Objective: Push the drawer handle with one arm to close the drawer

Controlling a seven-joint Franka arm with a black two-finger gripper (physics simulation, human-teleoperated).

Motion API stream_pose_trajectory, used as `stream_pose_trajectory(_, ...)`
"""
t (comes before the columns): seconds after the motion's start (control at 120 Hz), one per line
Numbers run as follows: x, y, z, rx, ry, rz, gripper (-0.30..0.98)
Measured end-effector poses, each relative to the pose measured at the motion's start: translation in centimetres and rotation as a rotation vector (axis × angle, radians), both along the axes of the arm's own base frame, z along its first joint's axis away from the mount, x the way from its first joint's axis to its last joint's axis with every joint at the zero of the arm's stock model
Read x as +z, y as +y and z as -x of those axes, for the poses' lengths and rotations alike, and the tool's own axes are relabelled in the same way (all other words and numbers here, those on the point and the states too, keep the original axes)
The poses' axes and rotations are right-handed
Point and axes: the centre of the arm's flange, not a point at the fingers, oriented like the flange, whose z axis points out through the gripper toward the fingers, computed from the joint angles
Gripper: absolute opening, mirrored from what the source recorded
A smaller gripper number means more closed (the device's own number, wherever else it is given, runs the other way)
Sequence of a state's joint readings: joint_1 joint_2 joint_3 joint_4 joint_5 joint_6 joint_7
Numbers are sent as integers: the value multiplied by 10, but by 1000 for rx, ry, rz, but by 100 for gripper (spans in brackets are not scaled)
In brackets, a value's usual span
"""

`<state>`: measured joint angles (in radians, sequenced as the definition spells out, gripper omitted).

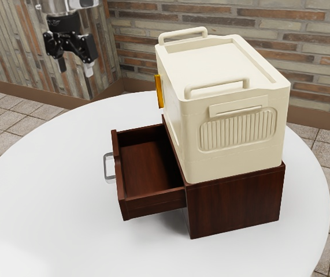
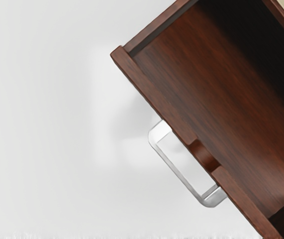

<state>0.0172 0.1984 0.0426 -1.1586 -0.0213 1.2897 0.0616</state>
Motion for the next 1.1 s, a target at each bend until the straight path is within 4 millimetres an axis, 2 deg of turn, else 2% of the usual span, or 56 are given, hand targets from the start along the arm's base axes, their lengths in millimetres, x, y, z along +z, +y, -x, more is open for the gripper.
stream_pose_trajectory(0.267, 3, -1, 3, -17, 7, 0, 69)
stream_pose_trajectory(0.333, 77, -16, 45, -53, -124, -8, 69)
stream_pose_trajectory(0.392, 117, -29, 76, -135, -195, 5, 69)
stream_pose_trajectory(0.442, 132, -39, 91, -212, -220, -21, 68)
stream_pose_trajectory(0.542, 137, -59, 99, -347, -213, -105, 68)
stream_pose_trajectory(0.6, 118, -74, 107, -429, -165, -109, 69)
stream_pose_trajectory(0.642, 87, -79, 120, -476, -105, -115, 68)
stream_pose_trajectory(0.725, 13, -61, 133, -509, -9, -115, 68)
stream_pose_trajectory(0.8, -34, -46, 140, -542, 12, -108, 69)
stream_pose_trajectory(1.0, -98, -17, 162, -648, -40, -106, 67)
stream_pose_trajectory(1.1, -133, -7, 162, -707, -55, -102, 51)
